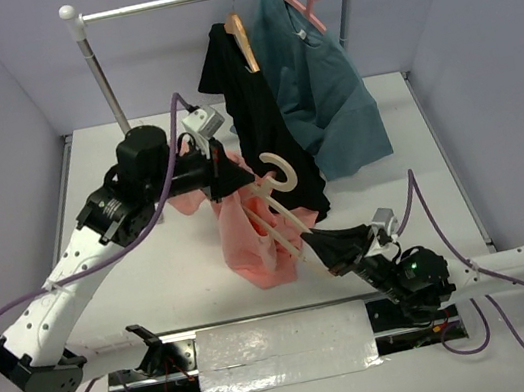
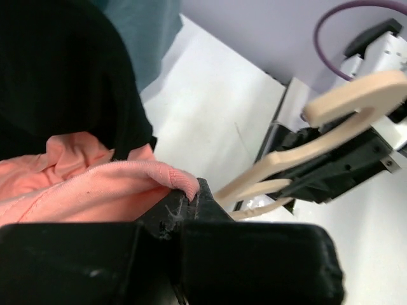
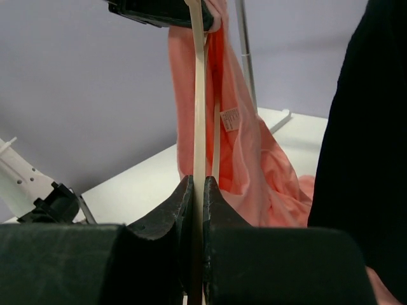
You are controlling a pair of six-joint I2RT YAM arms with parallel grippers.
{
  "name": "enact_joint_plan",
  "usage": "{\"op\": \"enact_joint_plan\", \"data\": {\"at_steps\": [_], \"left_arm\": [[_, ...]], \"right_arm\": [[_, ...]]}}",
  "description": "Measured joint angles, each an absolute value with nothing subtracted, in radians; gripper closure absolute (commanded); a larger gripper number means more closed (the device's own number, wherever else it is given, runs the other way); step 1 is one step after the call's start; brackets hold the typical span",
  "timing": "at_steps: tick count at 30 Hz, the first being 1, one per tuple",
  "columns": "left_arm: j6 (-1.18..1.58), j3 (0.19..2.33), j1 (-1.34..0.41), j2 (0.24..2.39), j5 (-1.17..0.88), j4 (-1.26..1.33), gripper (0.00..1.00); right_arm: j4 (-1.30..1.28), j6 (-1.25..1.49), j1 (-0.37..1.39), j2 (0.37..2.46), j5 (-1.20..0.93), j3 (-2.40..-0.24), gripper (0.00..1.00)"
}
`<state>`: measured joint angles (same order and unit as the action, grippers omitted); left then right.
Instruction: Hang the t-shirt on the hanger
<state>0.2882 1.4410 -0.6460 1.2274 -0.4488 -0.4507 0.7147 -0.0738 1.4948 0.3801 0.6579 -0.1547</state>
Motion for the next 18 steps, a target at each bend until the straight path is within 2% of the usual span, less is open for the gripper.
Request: {"op": "enact_joint_plan", "data": {"at_steps": [6,17,18], "left_arm": [[0.282,1.374,-0.659,1.204,-0.521,-0.393,1.0],[0.236,1.316,-0.715,1.202,-0.466,-0.25,1.0],[0.234,1.313,-0.718,1.2,-0.462,-0.247,0.94]], "right_arm": [[0.841,-0.136,1.474,0.439,0.634,-0.115,1.0],[1.044,-0.091,1.293,0.516,0.444,-0.023,1.0],[1.057,-0.085,1.285,0.515,0.43,-0.016,1.0]]}}
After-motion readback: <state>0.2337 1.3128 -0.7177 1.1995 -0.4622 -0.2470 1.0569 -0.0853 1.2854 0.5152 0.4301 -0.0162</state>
